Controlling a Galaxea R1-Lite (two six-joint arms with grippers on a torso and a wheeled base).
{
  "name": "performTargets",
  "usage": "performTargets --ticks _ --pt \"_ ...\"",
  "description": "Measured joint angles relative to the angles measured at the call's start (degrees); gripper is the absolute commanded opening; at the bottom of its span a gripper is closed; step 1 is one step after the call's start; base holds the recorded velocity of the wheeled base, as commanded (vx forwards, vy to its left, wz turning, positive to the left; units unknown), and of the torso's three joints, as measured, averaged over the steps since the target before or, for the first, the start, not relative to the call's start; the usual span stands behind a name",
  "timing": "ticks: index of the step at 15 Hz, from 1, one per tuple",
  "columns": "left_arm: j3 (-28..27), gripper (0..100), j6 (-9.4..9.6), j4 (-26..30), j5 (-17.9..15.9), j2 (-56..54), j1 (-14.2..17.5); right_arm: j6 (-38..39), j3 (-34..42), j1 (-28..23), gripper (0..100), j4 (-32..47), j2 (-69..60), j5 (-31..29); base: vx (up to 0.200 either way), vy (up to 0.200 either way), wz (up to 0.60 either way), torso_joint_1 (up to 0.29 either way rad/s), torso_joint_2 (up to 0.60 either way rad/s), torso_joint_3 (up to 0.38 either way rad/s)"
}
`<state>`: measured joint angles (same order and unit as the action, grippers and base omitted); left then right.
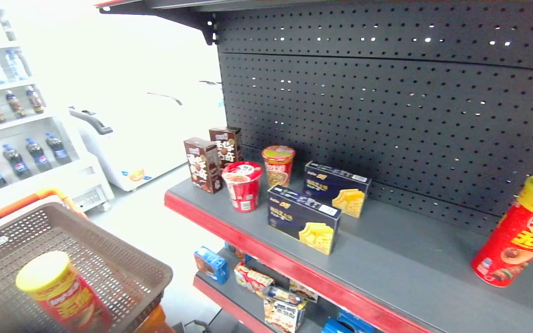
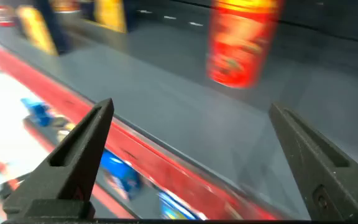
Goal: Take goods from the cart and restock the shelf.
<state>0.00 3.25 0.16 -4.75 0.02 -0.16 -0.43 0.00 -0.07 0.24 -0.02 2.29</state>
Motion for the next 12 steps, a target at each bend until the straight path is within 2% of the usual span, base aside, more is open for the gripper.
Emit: performTargets --ticks 7,12 --pt "-0.10 100 0.00 0.11 0.05 0.00 -0.02 0.11 0.00 -0.02 100 0.02 0.00 -0.09 0.000 0.000 0.60 0.004 0.00 0.002" --pt "-0.21 100 0.38 0.27 -0.28 0.00 -0.11 0.29 0.00 0.00 100 -0.02 0.00 -0.11 0.000 0.000 0.00 0.000 0.00 0.000"
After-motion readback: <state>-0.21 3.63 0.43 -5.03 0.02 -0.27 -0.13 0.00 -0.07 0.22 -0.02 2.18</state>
